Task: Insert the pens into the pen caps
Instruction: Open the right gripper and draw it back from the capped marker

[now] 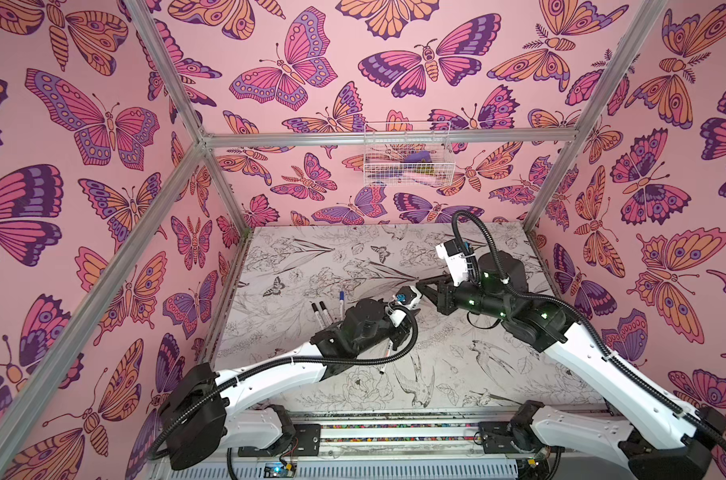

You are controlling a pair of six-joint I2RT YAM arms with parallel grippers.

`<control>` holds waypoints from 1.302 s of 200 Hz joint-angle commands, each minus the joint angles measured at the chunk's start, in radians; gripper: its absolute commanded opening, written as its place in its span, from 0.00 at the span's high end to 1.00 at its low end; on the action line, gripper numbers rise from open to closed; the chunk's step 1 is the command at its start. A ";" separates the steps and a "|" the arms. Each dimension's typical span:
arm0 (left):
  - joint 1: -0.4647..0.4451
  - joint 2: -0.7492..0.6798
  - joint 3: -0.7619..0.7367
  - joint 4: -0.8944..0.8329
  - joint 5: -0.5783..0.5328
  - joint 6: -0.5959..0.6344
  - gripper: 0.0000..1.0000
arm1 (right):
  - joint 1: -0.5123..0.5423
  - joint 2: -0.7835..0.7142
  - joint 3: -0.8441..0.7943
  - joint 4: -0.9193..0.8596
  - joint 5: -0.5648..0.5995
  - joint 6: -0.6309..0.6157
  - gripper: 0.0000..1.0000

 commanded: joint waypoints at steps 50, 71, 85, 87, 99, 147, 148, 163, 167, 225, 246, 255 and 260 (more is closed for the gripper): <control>-0.008 -0.049 0.137 0.312 0.070 -0.020 1.00 | 0.017 0.077 -0.106 -0.173 0.012 0.114 0.90; -0.008 -0.052 0.150 0.309 0.100 -0.020 1.00 | 0.016 0.090 -0.098 -0.186 0.038 0.135 0.90; -0.008 -0.053 0.151 0.304 0.112 -0.023 1.00 | 0.016 0.105 -0.084 -0.207 0.052 0.138 0.90; -0.008 -0.053 0.150 0.304 0.115 -0.025 1.00 | 0.016 0.107 -0.082 -0.209 0.055 0.141 0.90; -0.008 -0.056 0.152 0.301 0.129 -0.033 1.00 | 0.016 0.121 -0.066 -0.230 0.061 0.142 0.90; 0.013 -0.067 0.158 0.314 0.226 -0.162 1.00 | 0.005 0.144 -0.055 -0.245 0.040 0.154 0.92; 0.015 -0.068 0.158 0.314 0.228 -0.166 1.00 | 0.004 0.144 -0.055 -0.245 0.039 0.155 0.92; 0.030 -0.080 0.153 0.321 0.229 -0.199 1.00 | -0.018 0.140 -0.059 -0.251 0.015 0.159 0.92; 0.033 -0.083 0.152 0.322 0.224 -0.204 1.00 | -0.025 0.138 -0.061 -0.252 0.012 0.160 0.93; 0.061 -0.119 0.132 0.271 0.170 -0.174 1.00 | -0.092 0.091 -0.089 -0.253 -0.125 0.115 0.93; 0.061 -0.110 0.129 0.260 0.171 -0.171 1.00 | -0.092 0.087 -0.087 -0.238 -0.231 0.076 0.92; 0.061 -0.105 0.129 0.261 0.173 -0.173 1.00 | -0.091 0.081 -0.087 -0.229 -0.267 0.065 0.92; 0.061 -0.101 0.127 0.260 0.172 -0.174 1.00 | -0.092 0.078 -0.088 -0.222 -0.284 0.059 0.92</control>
